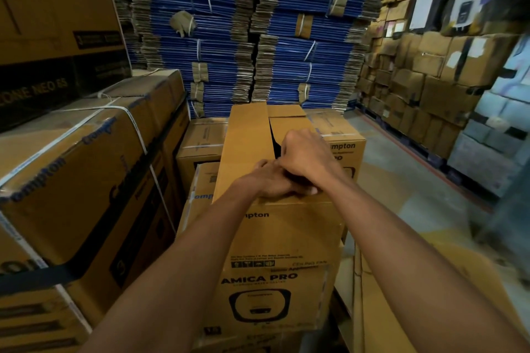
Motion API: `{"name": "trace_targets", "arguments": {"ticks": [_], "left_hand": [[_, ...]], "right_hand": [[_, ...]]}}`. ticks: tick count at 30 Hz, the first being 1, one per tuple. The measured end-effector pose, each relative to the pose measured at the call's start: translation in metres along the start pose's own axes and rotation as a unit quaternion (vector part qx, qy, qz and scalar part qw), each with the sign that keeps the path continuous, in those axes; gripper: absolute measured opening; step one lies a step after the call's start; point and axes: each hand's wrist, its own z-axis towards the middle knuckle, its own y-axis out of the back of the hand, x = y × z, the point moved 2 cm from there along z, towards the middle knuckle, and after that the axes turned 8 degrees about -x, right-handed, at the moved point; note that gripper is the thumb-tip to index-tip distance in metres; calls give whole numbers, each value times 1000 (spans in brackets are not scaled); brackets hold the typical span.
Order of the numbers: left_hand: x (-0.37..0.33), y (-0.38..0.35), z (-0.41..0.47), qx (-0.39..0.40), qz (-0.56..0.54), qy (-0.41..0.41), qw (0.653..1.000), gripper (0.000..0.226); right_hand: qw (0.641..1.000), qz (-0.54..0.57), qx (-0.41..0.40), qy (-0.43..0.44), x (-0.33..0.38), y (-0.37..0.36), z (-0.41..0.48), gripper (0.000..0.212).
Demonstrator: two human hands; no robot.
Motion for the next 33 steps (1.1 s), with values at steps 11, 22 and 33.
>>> {"name": "trace_targets", "arguments": {"ticks": [11,22,33], "left_hand": [[-28,28,-6,-218,92,-59,970,121],[-43,18,-58,-471,171,-150,852,108],[-80,7,-102,-469,251,-165,830,52]], "right_hand": [[998,24,15,-56,-55,41,37,19],[986,69,131,-75,-67,53,64,8],[967,32,247,49,-42,21,52,21]]}}
